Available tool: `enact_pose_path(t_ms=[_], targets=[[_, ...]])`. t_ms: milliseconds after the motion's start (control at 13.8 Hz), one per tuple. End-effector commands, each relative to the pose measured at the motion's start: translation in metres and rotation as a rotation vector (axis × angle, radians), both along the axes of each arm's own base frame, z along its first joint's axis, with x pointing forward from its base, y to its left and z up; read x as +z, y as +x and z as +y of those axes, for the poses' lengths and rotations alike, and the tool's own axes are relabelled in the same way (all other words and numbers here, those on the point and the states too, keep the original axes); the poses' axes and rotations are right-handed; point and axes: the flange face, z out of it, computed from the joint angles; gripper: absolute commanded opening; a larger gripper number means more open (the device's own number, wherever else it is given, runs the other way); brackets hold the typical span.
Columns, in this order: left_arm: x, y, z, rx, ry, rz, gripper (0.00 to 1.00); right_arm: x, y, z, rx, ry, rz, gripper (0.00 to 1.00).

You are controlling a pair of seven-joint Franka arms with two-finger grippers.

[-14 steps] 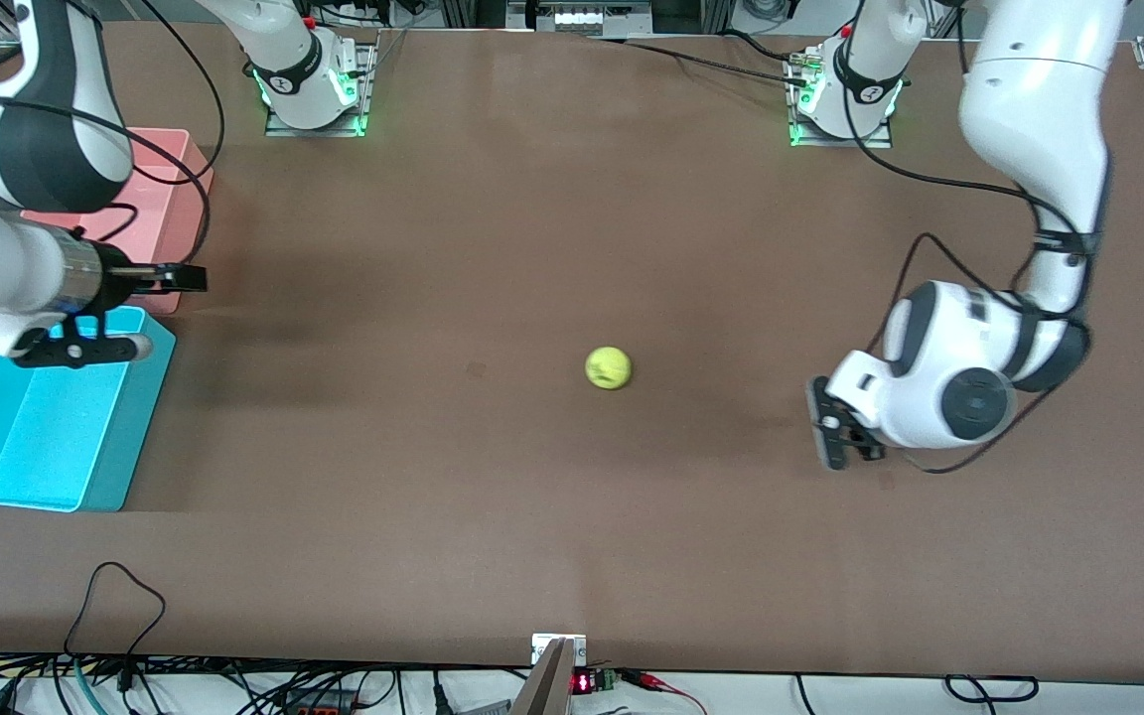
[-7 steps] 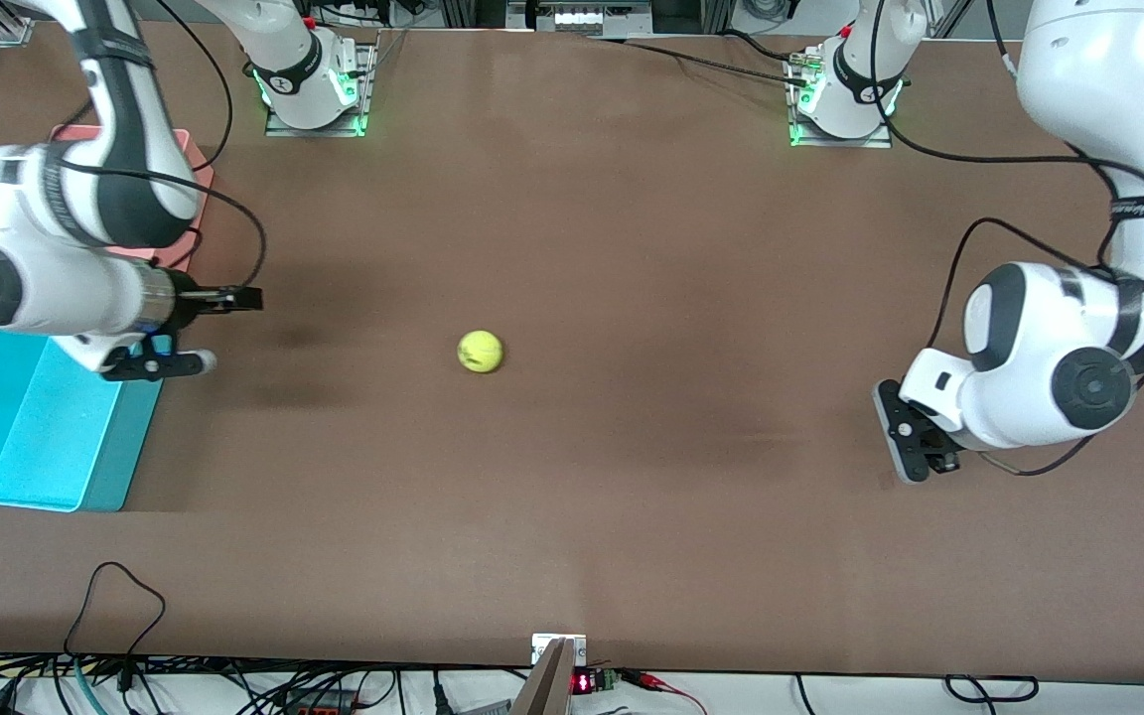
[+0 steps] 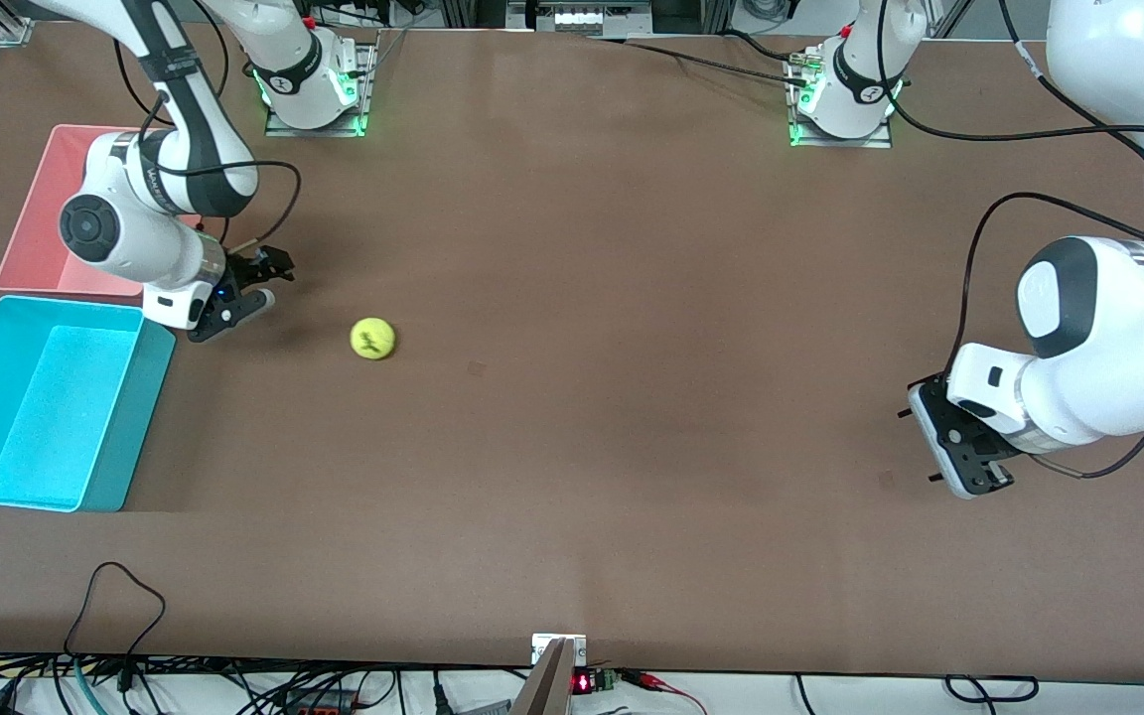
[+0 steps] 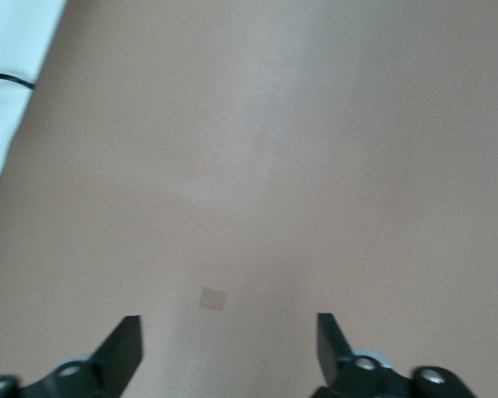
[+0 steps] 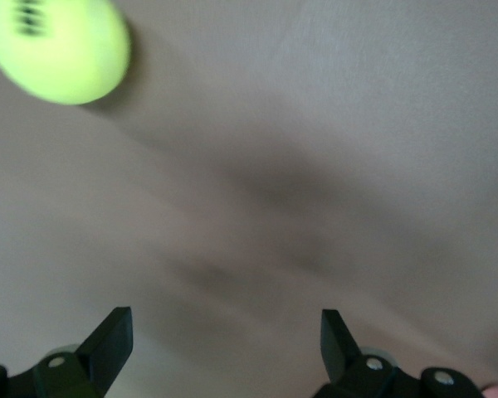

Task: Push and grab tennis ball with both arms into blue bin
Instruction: 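Grasp the tennis ball with the right gripper while the left gripper withdraws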

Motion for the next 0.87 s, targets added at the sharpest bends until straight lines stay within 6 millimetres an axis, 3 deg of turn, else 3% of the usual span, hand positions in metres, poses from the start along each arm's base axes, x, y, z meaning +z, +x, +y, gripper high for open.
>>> enact_pose_path(t_ms=[0, 218, 364, 800], targets=[[0.031, -0.002, 0.003, 0.140, -0.013, -0.046, 1.00, -0.017, -0.002, -0.007, 0.177, 0.041, -0.038, 1.00], [0.054, -0.007, 0.007, 0.448, 0.025, -0.114, 1.00, -0.039, 0.002, -0.007, 0.237, 0.053, -0.068, 1.00], [0.058, -0.009, 0.011, 0.673, 0.009, -0.095, 1.00, -0.049, 0.005, -0.006, 0.245, 0.051, -0.092, 1.00], [0.094, -0.025, 0.038, 1.090, -0.026, -0.057, 1.00, -0.068, 0.011, -0.009, 0.269, 0.037, -0.147, 1.00]])
